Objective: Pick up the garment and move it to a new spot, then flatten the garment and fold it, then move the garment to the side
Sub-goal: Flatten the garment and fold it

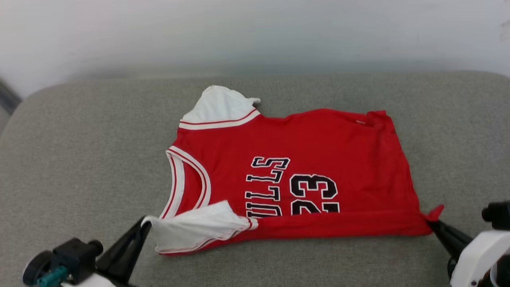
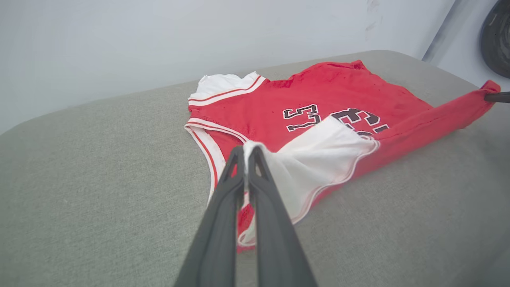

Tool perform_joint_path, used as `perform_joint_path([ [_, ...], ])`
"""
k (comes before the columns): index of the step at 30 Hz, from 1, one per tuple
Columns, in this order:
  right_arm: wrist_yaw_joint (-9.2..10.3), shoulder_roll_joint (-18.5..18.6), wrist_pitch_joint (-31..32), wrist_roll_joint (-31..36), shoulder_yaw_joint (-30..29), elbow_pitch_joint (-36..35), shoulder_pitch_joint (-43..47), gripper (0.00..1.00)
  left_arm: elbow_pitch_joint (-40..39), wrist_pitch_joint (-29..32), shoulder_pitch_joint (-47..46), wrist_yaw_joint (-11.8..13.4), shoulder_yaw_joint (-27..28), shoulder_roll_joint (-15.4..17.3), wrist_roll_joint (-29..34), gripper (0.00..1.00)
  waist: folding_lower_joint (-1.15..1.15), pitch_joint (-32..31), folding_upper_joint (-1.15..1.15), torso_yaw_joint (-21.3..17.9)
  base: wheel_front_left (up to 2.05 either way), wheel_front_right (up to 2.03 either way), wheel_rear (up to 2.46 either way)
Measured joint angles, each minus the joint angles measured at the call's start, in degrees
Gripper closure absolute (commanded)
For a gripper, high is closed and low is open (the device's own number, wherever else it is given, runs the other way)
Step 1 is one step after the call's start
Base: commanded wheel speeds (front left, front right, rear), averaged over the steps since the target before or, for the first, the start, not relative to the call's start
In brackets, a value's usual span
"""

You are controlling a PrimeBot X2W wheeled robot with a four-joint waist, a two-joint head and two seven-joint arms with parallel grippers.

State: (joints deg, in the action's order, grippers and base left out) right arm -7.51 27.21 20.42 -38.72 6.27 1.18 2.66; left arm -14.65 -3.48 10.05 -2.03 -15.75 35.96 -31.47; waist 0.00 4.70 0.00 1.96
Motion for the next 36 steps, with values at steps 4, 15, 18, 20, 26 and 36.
perform_joint_path([
  [4, 0.0, 0.05, 2.21, 2.16, -0.2, -0.15, -4.37, 1.0, 2.41, -0.31, -5.42, -0.51, 0.43, -0.45, 0.07, 1.0, 0.0, 3.1, 0.0, -0.22, 0.0, 0.0, 0.0],
  [15, 0.0, -1.47, 6.83, 7.05, 1.61, 6.05, -14.94, 1.0, 15.59, 1.21, -20.04, -3.02, -2.45, -3.2, -0.13, 1.0, 0.01, 11.52, 0.0, 0.07, 0.0, 0.0, 0.0],
  [18, 0.0, -1.75, 6.41, 7.94, 2.41, 7.8, -16.54, 1.0, 19.79, 0.7, -23.04, -3.13, -3.57, -4.35, 0.58, 1.0, 0.01, 12.9, 0.0, 0.37, 0.0, 0.0, 0.0],
  [20, 0.0, -2.18, 6.22, 8.5, 2.76, 9.07, -17.3, 0.66, 22.53, 0.1, -24.55, -3.44, -4.38, -5.36, 1.4, 0.53, 0.01, 13.35, 0.0, 0.62, 0.0, 0.0, 0.0],
  [26, 0.0, -2.99, 4.19, 10.61, 3.53, 11.41, -18.36, 0.0, 29.34, -2.53, -26.48, -2.52, -5.41, -8.93, 1.6, 0.0, 0.01, 12.52, 0.0, 0.98, 0.0, 0.0, 0.0],
  [36, 0.01, -4.09, 3.63, 14.59, 1.21, 10.76, -13.85, 0.0, 30.5, -4.63, -21.11, 1.03, -4.12, -11.13, -0.47, 0.0, 0.0, 6.14, 0.0, 1.19, 0.0, 0.0, 0.0],
])
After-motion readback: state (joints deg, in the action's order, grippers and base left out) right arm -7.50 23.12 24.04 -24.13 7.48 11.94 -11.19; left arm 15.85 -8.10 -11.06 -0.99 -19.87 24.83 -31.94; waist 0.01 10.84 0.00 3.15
